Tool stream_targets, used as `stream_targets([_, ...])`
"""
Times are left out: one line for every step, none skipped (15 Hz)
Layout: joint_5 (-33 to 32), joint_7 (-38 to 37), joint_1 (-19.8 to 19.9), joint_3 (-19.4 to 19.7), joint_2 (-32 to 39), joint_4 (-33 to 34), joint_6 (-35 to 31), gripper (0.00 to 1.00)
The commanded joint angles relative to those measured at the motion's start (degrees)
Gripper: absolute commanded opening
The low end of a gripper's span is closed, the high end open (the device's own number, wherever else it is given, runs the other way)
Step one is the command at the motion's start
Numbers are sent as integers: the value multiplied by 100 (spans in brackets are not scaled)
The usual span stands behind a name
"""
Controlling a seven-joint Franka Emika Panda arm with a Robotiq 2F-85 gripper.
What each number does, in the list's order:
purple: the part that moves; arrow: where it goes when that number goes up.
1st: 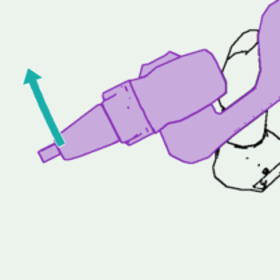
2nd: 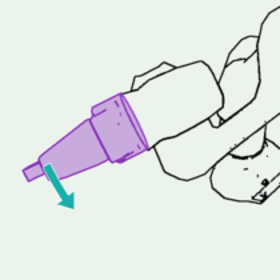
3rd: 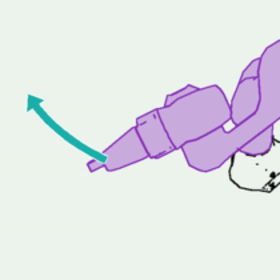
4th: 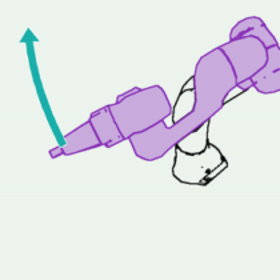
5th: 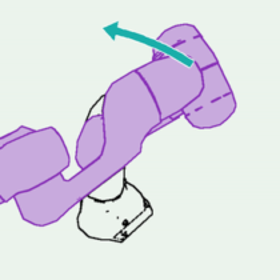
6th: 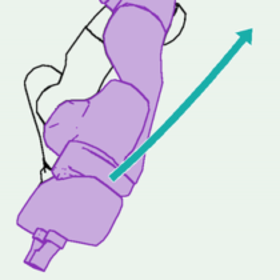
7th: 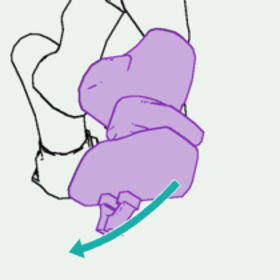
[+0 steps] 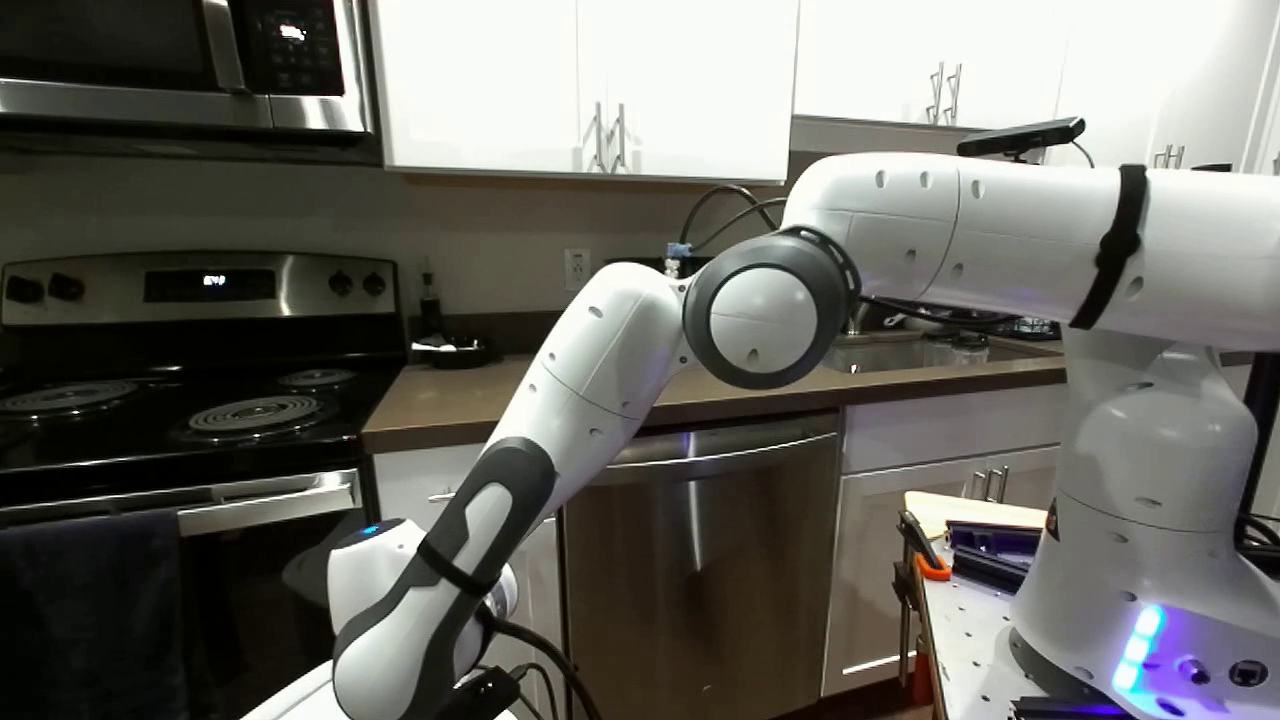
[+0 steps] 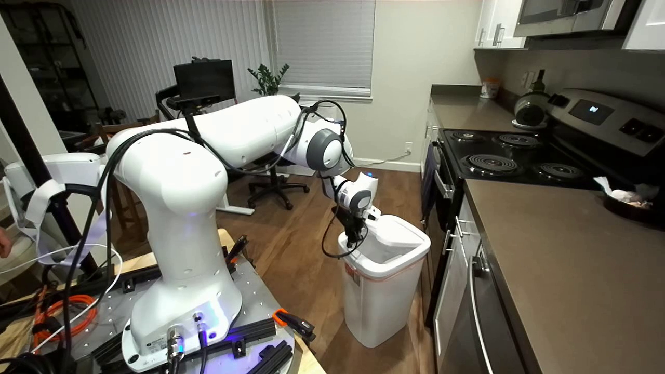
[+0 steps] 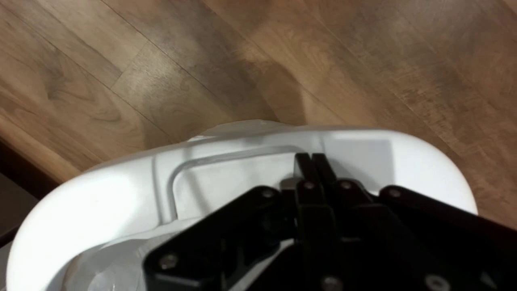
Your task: Open the bin
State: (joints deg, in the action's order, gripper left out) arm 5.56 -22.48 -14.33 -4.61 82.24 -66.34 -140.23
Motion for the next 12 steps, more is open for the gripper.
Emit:
stream_targets([101, -236, -75, -73, -622, -935, -312, 18])
stream_targets([98, -311, -107, -86, -773, -1138, -395, 28])
stream_targets([97, -377, -132, -98, -917, -1348, -487, 33])
stream_targets([98, -455, -176, -99, -1058, -1545, -568, 49])
stream_targets([100, -527, -196, -110, -1184, -1727, -636, 55])
stream_targets([95, -570, -213, -130, -1326, -1928, -706, 62])
stream_targets([95, -598, -224, -154, -1447, -2099, -756, 67])
stream_targets([92, -602, -215, -182, -1585, -2291, -798, 74])
stream_targets([245, -507, -287, -126, -1686, -2417, -806, 80])
stream_targets([268, -508, -289, -136, -1817, -2591, -840, 88])
stream_targets([320, -512, -288, -136, -1931, -2744, -863, 93])
stream_targets([361, -520, -293, -131, -2050, -2900, -890, 98])
